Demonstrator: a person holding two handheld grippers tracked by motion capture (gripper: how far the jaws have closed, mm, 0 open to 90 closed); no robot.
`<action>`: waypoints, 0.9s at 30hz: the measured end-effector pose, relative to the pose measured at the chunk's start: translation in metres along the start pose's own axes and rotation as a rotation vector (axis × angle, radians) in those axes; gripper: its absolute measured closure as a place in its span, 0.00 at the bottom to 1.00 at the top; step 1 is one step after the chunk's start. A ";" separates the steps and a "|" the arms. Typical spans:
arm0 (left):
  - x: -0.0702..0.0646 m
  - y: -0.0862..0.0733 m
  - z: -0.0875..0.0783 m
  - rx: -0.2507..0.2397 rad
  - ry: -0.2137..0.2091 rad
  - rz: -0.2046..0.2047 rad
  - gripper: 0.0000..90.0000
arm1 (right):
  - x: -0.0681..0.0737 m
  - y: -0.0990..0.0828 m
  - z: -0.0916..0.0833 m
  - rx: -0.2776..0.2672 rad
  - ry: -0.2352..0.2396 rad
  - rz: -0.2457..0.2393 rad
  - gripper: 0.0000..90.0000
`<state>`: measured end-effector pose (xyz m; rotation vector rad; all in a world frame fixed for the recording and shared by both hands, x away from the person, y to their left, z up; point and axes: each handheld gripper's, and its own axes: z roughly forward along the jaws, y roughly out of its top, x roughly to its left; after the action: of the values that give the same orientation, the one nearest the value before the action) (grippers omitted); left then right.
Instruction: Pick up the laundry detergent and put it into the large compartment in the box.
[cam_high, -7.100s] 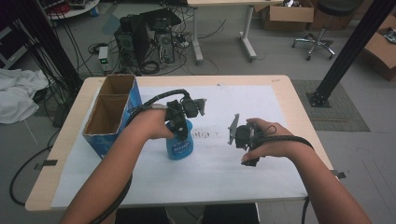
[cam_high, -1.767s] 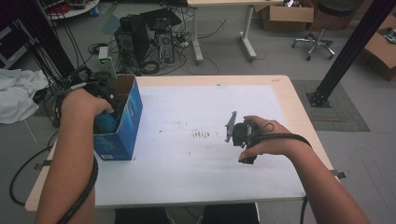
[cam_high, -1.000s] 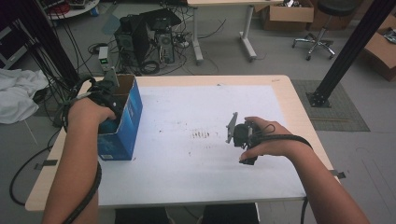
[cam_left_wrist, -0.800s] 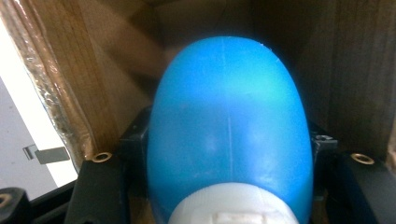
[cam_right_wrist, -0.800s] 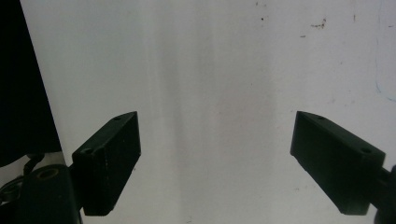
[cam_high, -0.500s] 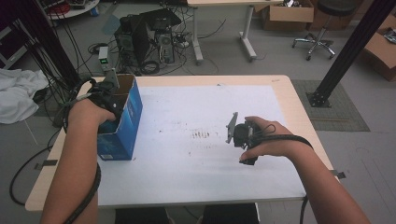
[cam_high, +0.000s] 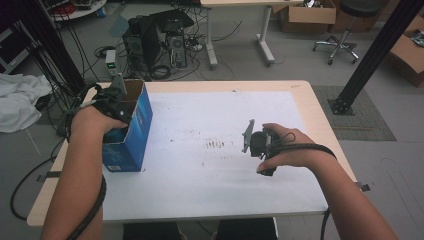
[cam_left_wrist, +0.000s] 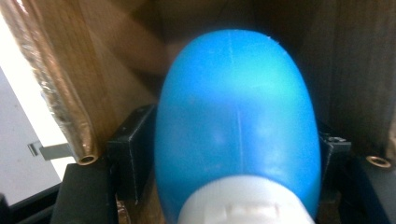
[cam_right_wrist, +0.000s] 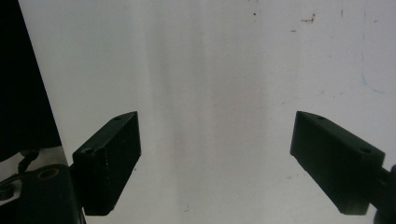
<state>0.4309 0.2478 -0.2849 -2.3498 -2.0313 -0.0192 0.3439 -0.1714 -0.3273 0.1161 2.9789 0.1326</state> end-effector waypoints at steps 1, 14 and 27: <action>0.000 0.000 -0.001 -0.001 0.001 0.000 0.35 | 0.000 0.000 0.000 0.002 0.000 0.001 0.18; -0.005 -0.002 -0.014 -0.016 0.019 -0.002 0.33 | 0.001 0.000 0.000 -0.008 -0.003 -0.001 0.18; -0.007 -0.005 -0.032 -0.033 0.035 -0.014 0.26 | 0.001 -0.002 -0.002 -0.013 -0.006 -0.002 0.18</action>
<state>0.4251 0.2408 -0.2526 -2.3366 -2.0480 -0.0938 0.3425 -0.1735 -0.3260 0.1112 2.9713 0.1509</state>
